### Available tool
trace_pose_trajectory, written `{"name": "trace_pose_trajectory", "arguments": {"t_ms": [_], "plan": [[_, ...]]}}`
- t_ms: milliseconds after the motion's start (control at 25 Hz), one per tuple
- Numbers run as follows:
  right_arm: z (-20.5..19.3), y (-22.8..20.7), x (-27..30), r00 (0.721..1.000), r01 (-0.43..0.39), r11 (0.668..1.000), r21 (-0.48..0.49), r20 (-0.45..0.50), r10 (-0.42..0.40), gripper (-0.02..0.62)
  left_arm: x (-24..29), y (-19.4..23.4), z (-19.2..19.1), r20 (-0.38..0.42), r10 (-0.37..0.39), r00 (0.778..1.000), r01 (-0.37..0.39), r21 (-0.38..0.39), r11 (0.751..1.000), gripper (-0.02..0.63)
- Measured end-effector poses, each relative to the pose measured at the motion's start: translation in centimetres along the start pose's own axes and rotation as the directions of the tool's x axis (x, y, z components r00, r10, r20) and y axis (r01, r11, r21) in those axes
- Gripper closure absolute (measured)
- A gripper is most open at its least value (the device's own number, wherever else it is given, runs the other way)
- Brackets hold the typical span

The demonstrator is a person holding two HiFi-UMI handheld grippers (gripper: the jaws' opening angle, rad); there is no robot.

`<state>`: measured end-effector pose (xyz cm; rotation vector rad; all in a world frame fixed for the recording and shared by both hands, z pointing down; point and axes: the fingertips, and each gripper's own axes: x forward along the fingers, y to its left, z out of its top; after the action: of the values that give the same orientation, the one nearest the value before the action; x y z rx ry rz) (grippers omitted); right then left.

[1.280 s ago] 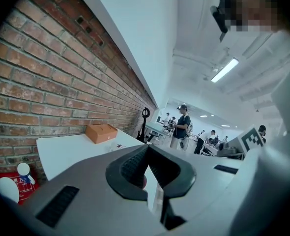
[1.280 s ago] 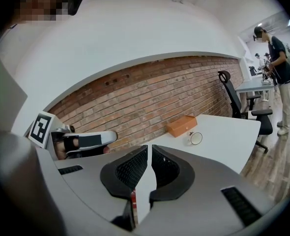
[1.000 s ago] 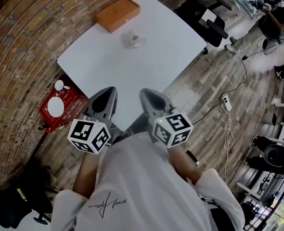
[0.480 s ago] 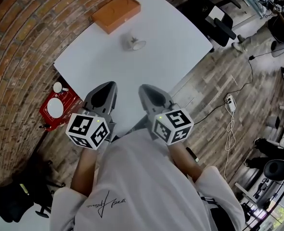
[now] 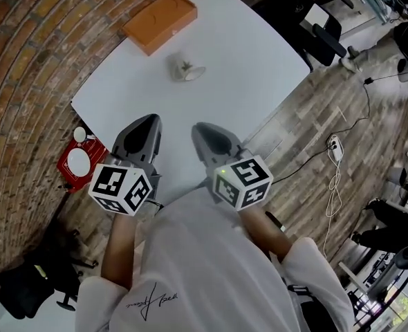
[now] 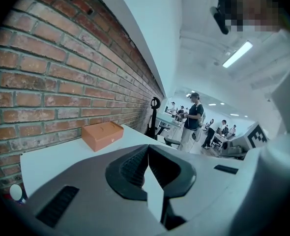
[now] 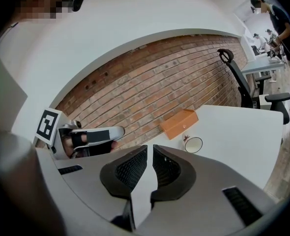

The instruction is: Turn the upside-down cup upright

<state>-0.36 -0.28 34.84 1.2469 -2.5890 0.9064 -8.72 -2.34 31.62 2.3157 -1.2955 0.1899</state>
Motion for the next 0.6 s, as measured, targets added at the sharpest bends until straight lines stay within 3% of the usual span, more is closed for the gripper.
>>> {"name": "trace_pose_trajectory", "arguments": {"t_ms": [600], "plan": [[0.5,-3.9,6.1,0.999,0.018,0.999,0.046,-0.045,-0.016,0.572,7.2,4.5,1.2,-0.011,0.010,1.000,-0.009,0.078,0.997,0.597]]}}
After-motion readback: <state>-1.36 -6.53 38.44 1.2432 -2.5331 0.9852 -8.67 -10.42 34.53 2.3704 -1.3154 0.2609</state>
